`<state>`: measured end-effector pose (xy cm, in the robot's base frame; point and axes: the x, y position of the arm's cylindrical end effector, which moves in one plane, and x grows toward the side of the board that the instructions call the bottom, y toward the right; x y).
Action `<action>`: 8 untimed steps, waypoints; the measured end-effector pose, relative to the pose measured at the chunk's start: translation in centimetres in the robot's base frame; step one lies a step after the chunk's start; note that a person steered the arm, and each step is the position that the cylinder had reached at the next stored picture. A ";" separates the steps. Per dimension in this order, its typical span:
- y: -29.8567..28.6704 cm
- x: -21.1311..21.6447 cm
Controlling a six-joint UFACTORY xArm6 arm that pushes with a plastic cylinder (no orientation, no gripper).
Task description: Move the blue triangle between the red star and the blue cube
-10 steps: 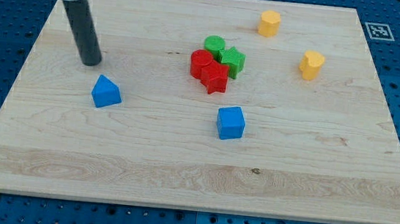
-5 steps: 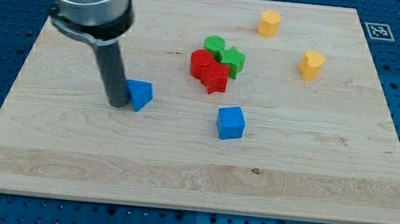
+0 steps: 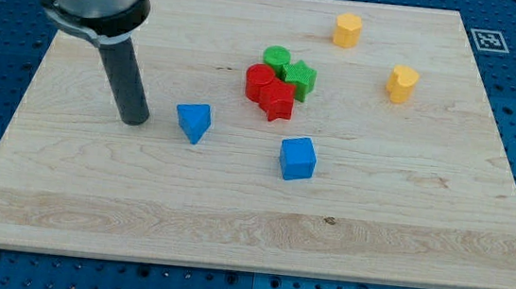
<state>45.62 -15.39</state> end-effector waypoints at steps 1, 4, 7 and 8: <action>3.4 0.0; 13.1 0.0; 12.1 3.3; 14.8 2.8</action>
